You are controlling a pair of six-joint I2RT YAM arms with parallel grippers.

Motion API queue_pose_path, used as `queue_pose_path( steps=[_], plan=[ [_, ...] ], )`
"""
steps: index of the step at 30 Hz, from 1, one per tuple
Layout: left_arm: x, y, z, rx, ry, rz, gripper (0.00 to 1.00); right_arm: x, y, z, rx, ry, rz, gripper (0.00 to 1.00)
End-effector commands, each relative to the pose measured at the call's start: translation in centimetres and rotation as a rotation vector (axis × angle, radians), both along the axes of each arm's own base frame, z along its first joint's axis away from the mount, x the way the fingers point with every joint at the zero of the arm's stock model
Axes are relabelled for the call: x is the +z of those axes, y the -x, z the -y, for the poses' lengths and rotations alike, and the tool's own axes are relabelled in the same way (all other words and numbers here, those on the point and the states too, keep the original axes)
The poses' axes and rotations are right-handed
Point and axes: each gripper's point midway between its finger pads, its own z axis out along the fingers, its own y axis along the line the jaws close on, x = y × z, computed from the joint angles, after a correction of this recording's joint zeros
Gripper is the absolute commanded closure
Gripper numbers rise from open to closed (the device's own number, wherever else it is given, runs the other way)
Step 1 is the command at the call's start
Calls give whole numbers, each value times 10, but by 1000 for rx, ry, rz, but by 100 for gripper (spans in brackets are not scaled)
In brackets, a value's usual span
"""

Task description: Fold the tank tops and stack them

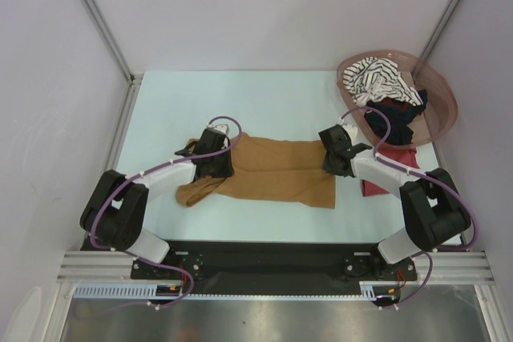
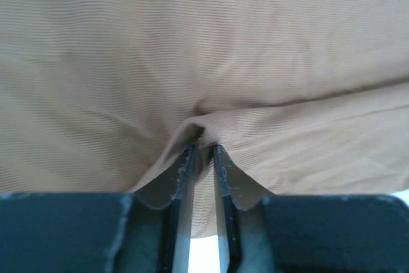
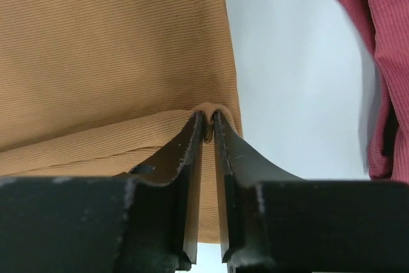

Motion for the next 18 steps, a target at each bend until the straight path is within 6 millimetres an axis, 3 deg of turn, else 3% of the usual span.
queue_pose_path(
  steps=[1,4,5,6,8,15,18],
  plan=[
    [11,-15,-8,38,-60,53,76,9,-5,9,-21,28,40,83],
    [11,-17,-12,52,-82,57,63,7,-3,13,-35,23,39,75],
    [12,-18,-13,55,-86,59,53,7,-2,14,-39,24,37,69],
    [15,-19,-14,60,-87,70,50,8,-2,17,-47,33,40,54],
    [20,-20,-17,84,-89,89,43,15,-3,18,-51,31,60,49],
    [73,-31,-30,149,-91,226,28,63,-23,11,-1,-6,179,52],
    [93,-44,-28,146,-91,267,27,65,-35,8,30,-5,170,58]
  ],
)
